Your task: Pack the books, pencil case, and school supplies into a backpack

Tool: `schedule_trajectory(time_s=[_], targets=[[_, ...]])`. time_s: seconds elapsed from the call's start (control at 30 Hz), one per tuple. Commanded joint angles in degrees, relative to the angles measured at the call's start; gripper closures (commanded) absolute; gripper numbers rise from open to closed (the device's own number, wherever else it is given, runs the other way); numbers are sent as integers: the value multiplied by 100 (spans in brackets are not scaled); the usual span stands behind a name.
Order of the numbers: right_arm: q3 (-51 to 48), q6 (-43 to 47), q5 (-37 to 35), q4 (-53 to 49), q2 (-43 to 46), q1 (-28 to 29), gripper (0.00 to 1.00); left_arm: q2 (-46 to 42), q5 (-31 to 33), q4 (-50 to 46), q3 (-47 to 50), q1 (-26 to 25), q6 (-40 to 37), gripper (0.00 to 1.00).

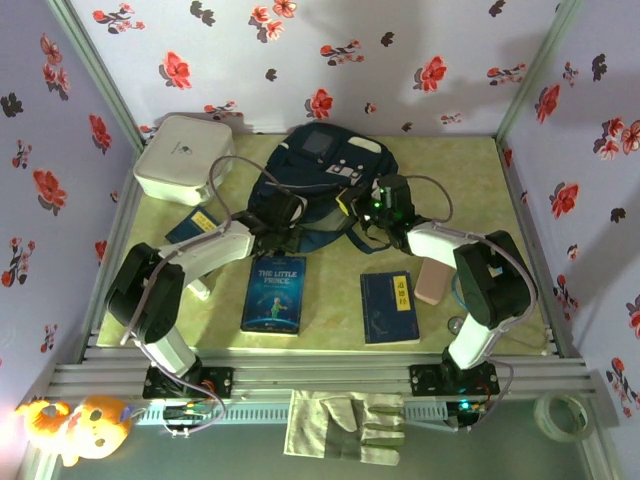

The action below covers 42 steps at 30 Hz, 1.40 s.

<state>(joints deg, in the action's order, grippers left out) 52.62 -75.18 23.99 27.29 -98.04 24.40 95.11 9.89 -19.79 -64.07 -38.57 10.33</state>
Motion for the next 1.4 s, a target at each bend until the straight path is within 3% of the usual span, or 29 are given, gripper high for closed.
schedule_trajectory(time_s=[0.0, 0.27, 0.4, 0.5, 0.63, 0.7, 0.83, 1.03, 1.17, 1.37], targets=[[-89, 246, -432, 131, 316, -300, 90, -448, 4, -53, 6, 237, -118, 100], [121, 1093, -593, -668, 118, -979, 91, -565, -334, 2, 263, 797, 161, 100], [275, 1258, -473, -813, -60, -1174, 88, -377, -744, 105, 132, 795, 218, 100], [220, 1272, -355, -862, 72, -1230, 74, -206, -1060, 103, -134, 643, 176, 100], [-97, 1270, -587, -1307, 658, -1219, 47, 98, -1399, -47, -608, 310, 153, 100], [-266, 1260, -776, -1749, 1013, -1210, 41, 247, -1549, -52, -776, 167, 219, 100], [-627, 1123, -1168, -2628, 1645, -1123, 33, 608, -1811, -101, -1101, -65, 355, 100], [-936, 630, -1349, -2961, 2043, -703, 25, 1149, -2096, -419, -1547, -233, 453, 100], [-911, 318, -1499, -2917, 1789, -282, 20, 1362, -2125, -633, -1741, -302, 468, 100], [-717, 74, -1209, -2408, 1087, -102, 19, 1470, -2122, -848, -1819, -327, 461, 100]])
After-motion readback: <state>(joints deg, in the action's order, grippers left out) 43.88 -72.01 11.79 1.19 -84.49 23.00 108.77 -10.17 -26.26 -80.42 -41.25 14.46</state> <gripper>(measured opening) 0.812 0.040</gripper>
